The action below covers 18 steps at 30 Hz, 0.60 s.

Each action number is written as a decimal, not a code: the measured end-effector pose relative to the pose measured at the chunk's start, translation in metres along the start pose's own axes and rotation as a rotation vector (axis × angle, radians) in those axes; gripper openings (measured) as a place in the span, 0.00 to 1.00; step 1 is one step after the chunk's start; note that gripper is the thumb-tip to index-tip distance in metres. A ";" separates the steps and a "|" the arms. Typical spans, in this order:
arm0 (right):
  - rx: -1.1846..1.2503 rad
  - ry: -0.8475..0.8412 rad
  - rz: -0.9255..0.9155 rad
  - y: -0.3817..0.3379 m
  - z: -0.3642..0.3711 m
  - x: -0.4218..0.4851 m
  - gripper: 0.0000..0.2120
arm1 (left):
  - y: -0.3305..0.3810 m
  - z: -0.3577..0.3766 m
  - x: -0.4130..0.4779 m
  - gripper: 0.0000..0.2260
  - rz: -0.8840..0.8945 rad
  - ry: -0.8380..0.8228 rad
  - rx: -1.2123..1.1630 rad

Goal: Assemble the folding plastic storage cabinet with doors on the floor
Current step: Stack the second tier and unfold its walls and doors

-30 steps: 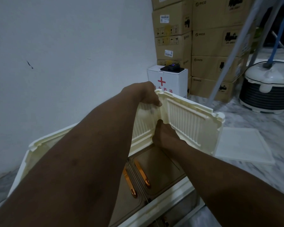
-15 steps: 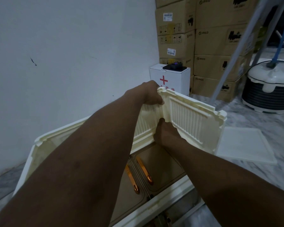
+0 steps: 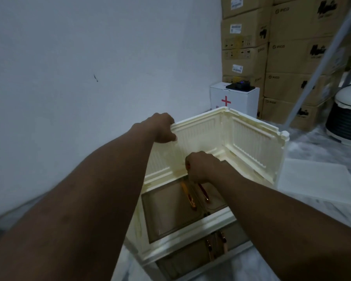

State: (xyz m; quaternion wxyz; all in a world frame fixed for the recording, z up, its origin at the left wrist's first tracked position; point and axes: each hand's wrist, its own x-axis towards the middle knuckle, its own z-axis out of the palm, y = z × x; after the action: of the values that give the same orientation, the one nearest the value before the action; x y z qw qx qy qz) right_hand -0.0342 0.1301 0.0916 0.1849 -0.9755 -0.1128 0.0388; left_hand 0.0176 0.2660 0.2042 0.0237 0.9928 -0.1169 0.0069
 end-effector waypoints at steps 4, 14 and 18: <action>-0.125 -0.018 -0.074 -0.022 0.011 0.008 0.09 | -0.033 0.007 -0.018 0.15 -0.041 0.006 -0.018; -0.263 -0.138 -0.054 -0.025 0.027 0.033 0.17 | -0.050 0.023 -0.016 0.05 -0.036 0.127 0.011; -0.272 -0.182 -0.043 -0.028 0.023 0.036 0.17 | -0.052 0.024 -0.014 0.03 -0.039 0.132 0.021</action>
State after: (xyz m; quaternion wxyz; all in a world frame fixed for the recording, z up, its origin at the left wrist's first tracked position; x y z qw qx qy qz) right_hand -0.0081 0.1724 0.0795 0.0412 -0.9814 -0.1539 0.1073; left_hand 0.0162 0.3184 0.1772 0.0209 0.9925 -0.0956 0.0733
